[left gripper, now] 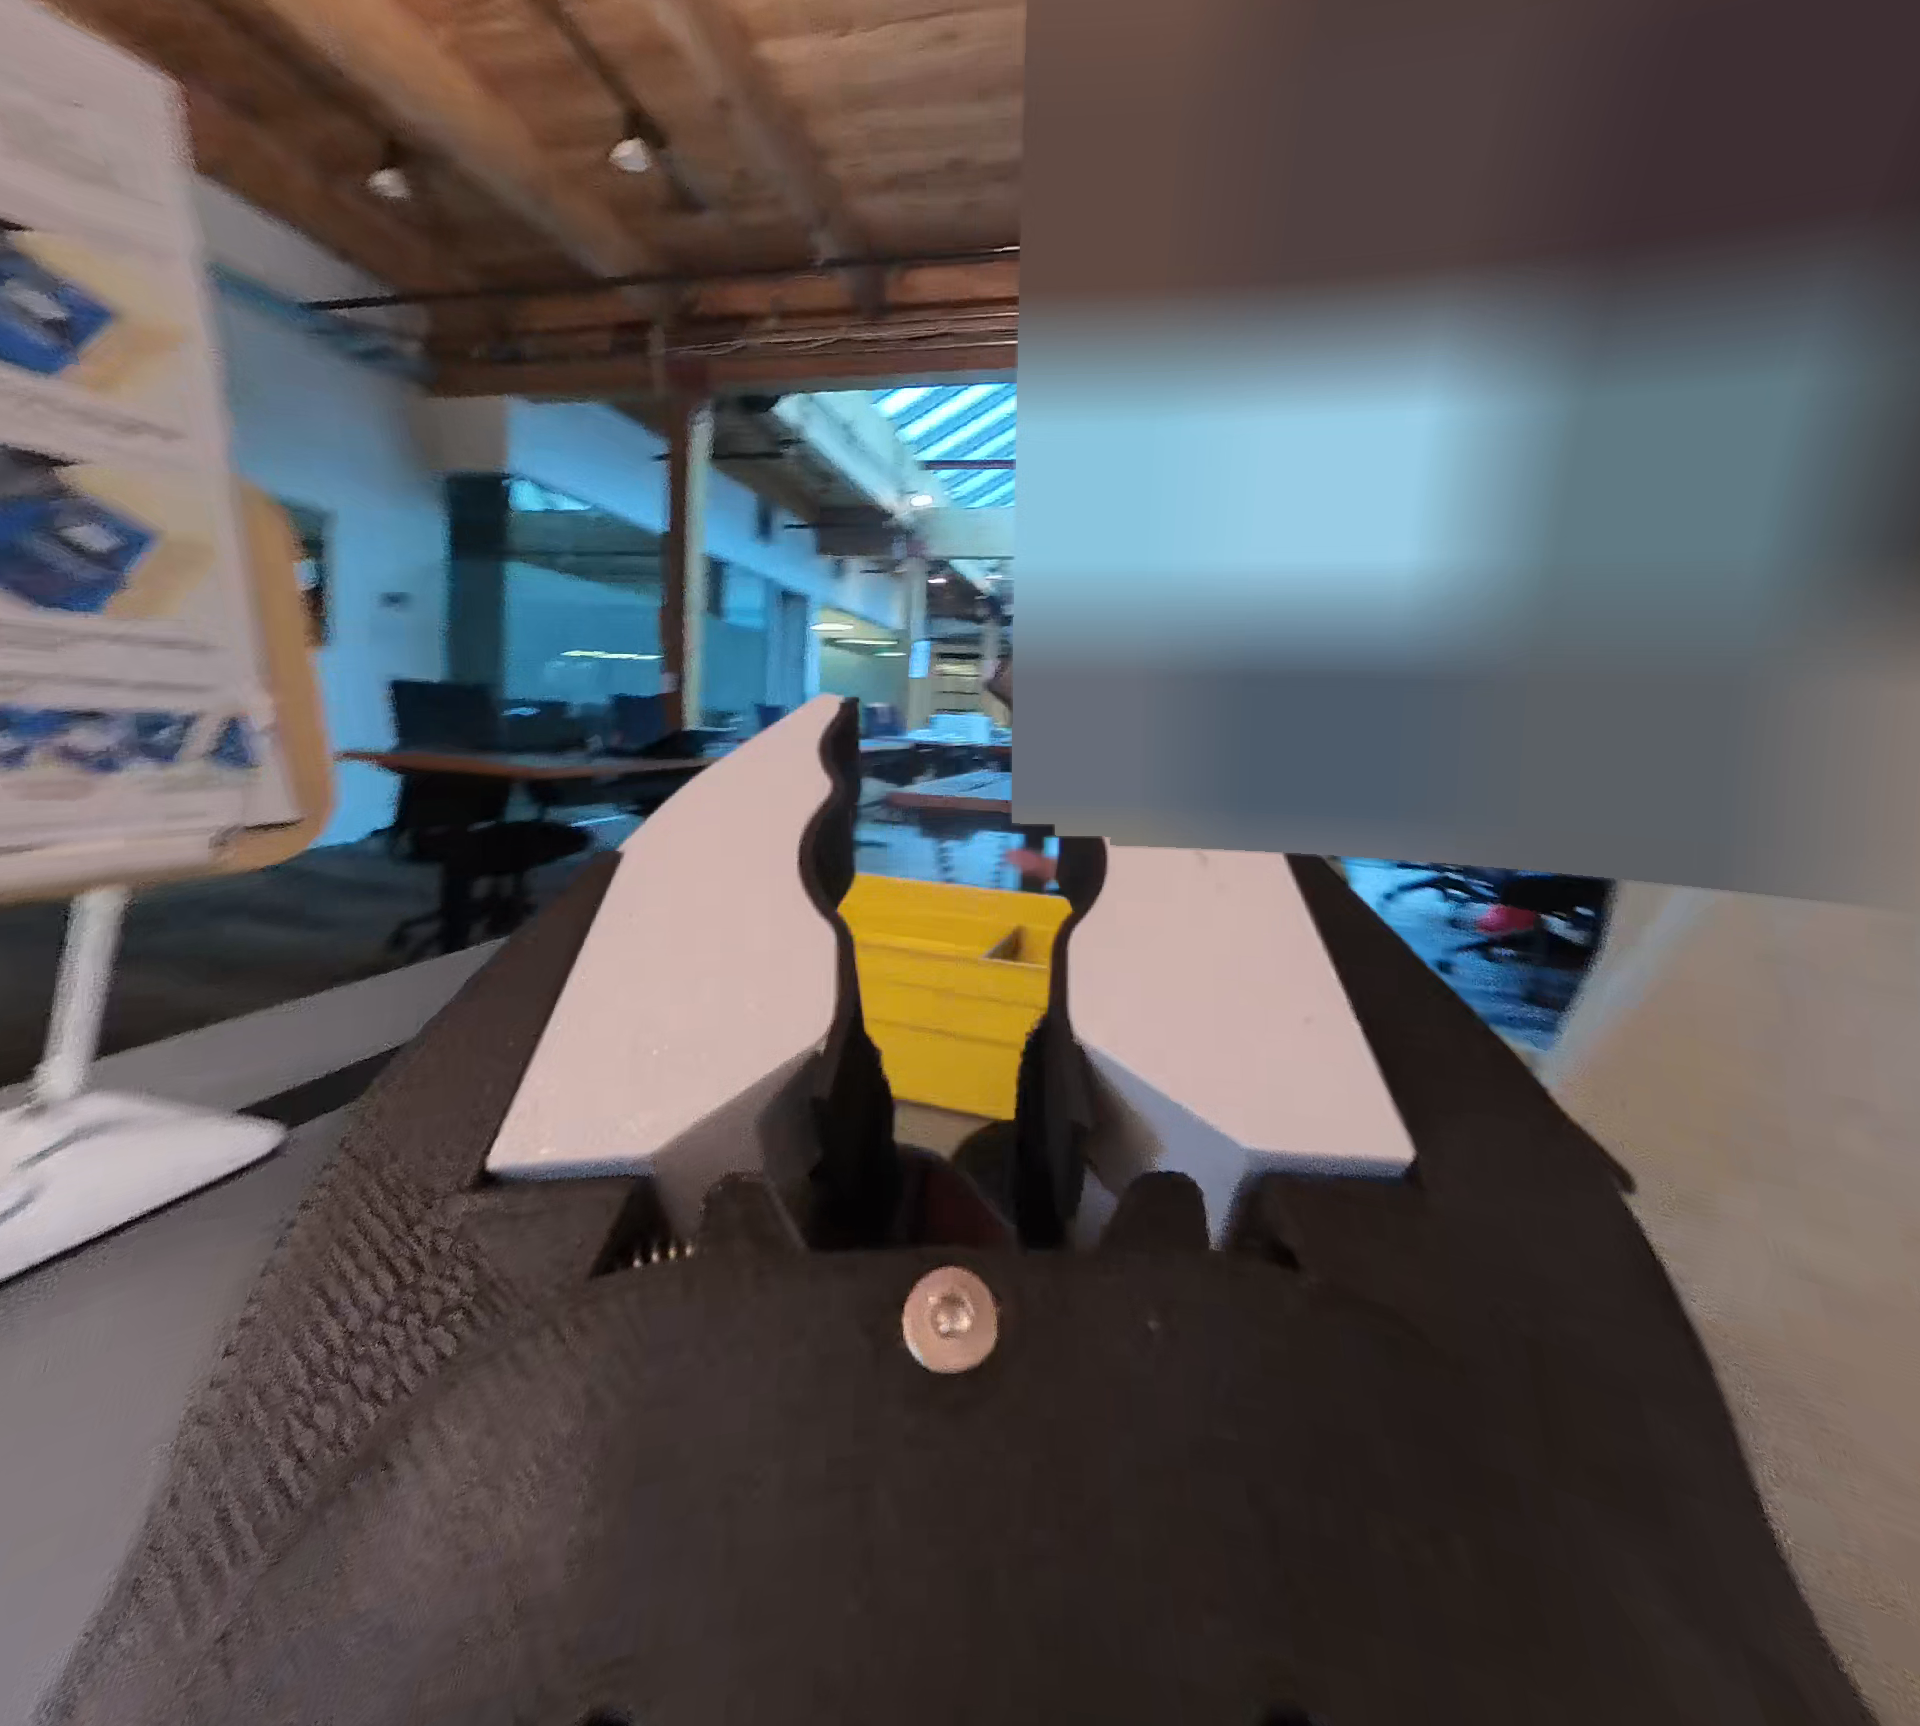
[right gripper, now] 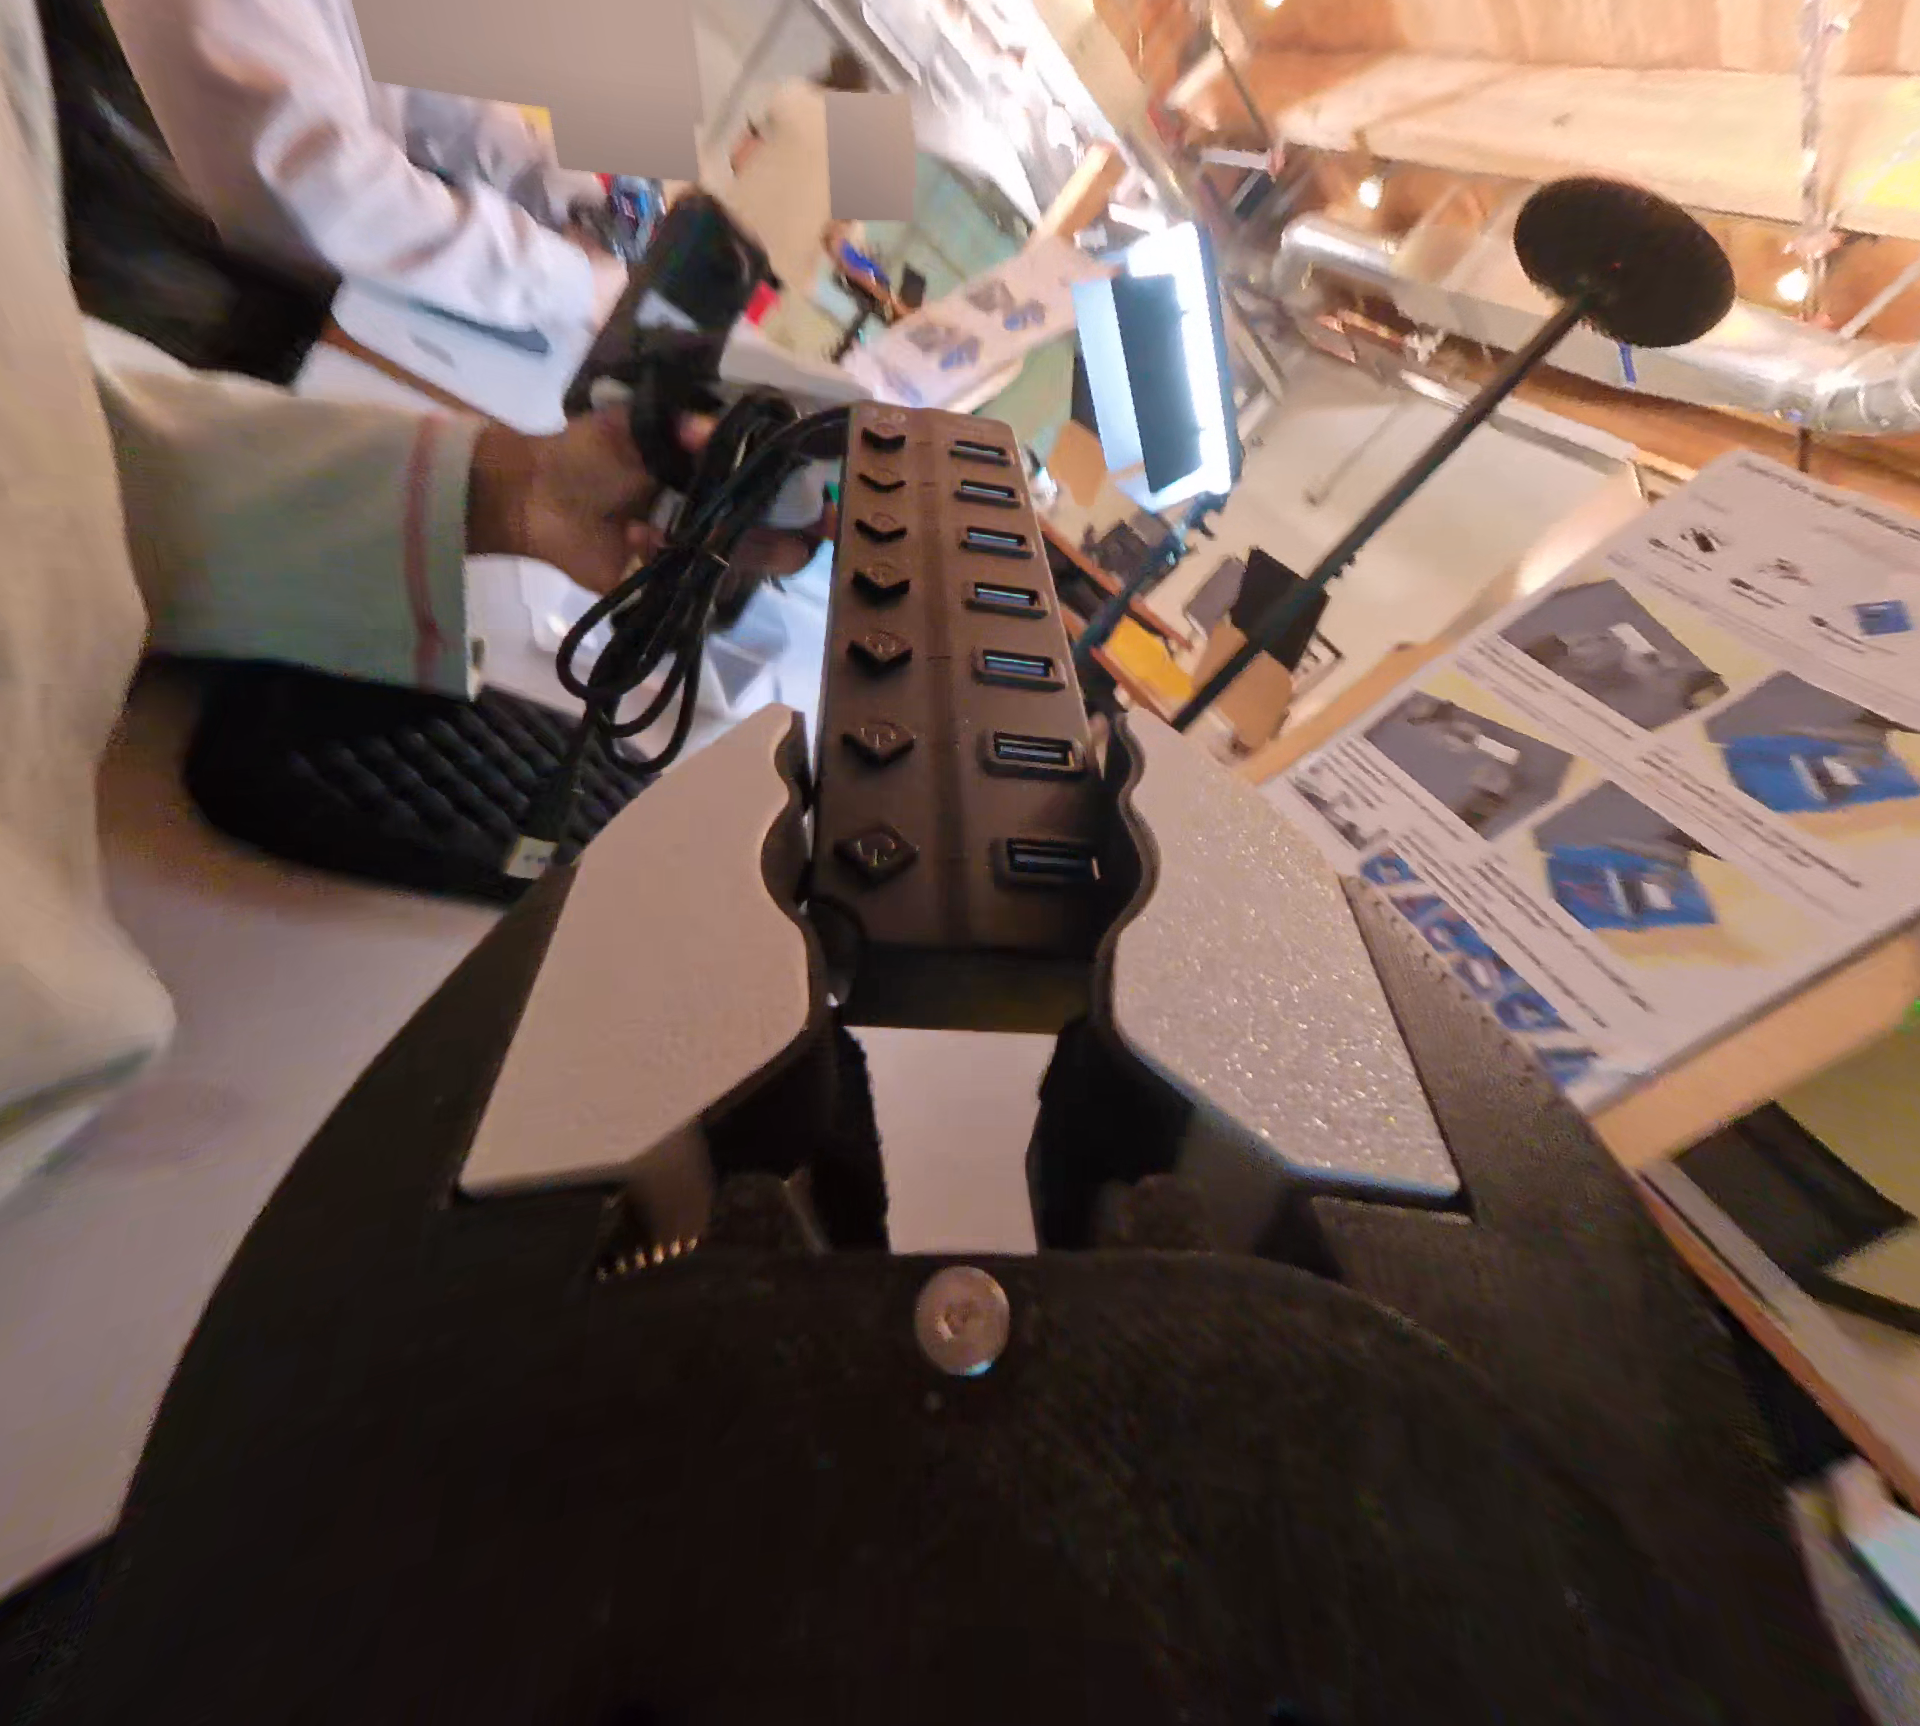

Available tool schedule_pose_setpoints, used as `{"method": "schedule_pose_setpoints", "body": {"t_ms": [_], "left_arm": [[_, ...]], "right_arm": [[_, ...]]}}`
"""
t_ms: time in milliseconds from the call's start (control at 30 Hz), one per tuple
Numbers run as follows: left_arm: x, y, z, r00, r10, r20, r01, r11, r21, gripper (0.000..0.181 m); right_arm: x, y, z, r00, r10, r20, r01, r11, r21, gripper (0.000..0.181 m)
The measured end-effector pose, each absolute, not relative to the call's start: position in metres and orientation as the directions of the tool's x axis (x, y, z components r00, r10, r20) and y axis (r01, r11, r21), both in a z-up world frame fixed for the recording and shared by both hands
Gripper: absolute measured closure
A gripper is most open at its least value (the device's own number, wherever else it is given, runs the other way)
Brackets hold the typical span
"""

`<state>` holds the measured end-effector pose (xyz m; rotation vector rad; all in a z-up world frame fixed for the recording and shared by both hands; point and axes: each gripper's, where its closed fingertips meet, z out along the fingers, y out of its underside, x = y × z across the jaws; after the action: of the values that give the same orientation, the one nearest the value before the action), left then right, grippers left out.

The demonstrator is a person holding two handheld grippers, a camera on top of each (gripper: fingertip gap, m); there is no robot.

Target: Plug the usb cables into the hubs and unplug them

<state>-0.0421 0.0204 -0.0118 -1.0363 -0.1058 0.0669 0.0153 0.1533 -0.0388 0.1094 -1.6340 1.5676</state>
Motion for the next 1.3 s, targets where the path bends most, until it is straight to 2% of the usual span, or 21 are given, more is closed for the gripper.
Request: {"method": "schedule_pose_setpoints", "body": {"t_ms": [33, 200, 233, 300, 367, 433, 567, 733, 800, 933, 1033, 1133, 1233, 1300], "left_arm": [[-0.052, 0.016, -0.014, 0.983, 0.162, 0.084, -0.009, 0.503, -0.864, 0.145], [-0.097, -0.017, -0.026, 0.868, 0.457, 0.195, -0.036, 0.449, -0.893, 0.145], [-0.098, -0.021, -0.026, 0.857, 0.479, 0.191, -0.044, 0.438, -0.898, 0.145], [-0.094, -0.026, -0.024, 0.844, 0.514, 0.155, -0.077, 0.401, -0.913, 0.145], [-0.091, -0.030, -0.022, 0.822, 0.560, 0.101, -0.124, 0.349, -0.929, 0.146], [-0.088, -0.034, -0.021, 0.796, 0.604, 0.045, -0.167, 0.289, -0.943, 0.145], [-0.083, -0.041, -0.019, 0.757, 0.652, -0.044, -0.228, 0.200, -0.953, 0.146], [-0.081, -0.048, -0.021, 0.728, 0.681, -0.074, -0.252, 0.165, -0.954, 0.146], [-0.081, -0.050, -0.022, 0.726, 0.685, -0.065, -0.250, 0.174, -0.952, 0.146], [-0.080, -0.053, -0.022, 0.712, 0.697, -0.088, -0.258, 0.144, -0.955, 0.146], [-0.078, -0.056, -0.023, 0.693, 0.711, -0.121, -0.271, 0.102, -0.957, 0.146], [-0.076, -0.062, -0.025, 0.678, 0.725, -0.120, -0.270, 0.094, -0.958, 0.146], [-0.074, -0.068, -0.026, 0.669, 0.736, -0.105, -0.265, 0.104, -0.959, 0.146], [-0.073, -0.071, -0.028, 0.663, 0.742, -0.099, -0.261, 0.105, -0.960, 0.146]], "right_arm": [[0.014, 0.158, -0.040, -0.618, 0.472, 0.628, -0.580, 0.266, -0.770, 0.126], [0.005, 0.169, -0.076, -0.641, 0.422, 0.641, -0.481, 0.430, -0.764, 0.132], [0.006, 0.168, -0.084, -0.675, 0.407, 0.615, -0.467, 0.410, -0.784, 0.145], [0.000, 0.172, -0.105, -0.755, 0.407, 0.514, -0.360, 0.398, -0.844, 0.150], [-0.009, 0.180, -0.138, -0.797, 0.404, 0.449, -0.250, 0.455, -0.855, 0.151], [-0.013, 0.186, -0.163, -0.818, 0.410, 0.403, -0.182, 0.480, -0.858, 0.151], [-0.009, 0.192, -0.172, -0.841, 0.405, 0.359, -0.129, 0.493, -0.860, 0.151], [-0.001, 0.207, -0.207, -0.883, 0.361, 0.300, 0.021, 0.669, -0.743, 0.150], [-0.002, 0.214, -0.219, -0.877, 0.370, 0.306, 0.054, 0.709, -0.703, 0.147], [-0.008, 0.221, -0.212, -0.847, 0.422, 0.324, 0.064, 0.685, -0.726, 0.131], [-0.011, 0.219, -0.190, -0.812, 0.466, 0.351, 0.010, 0.612, -0.791, 0.122], [-0.014, 0.209, -0.147, -0.762, 0.529, 0.374, -0.138, 0.432, -0.892, 0.114], [-0.010, 0.208, -0.092, -0.728, 0.623, 0.286, -0.284, 0.105, -0.953, 0.105], [0.000, 0.215, -0.056, -0.759, 0.629, 0.166, -0.345, -0.173, -0.922, 0.103]]}}
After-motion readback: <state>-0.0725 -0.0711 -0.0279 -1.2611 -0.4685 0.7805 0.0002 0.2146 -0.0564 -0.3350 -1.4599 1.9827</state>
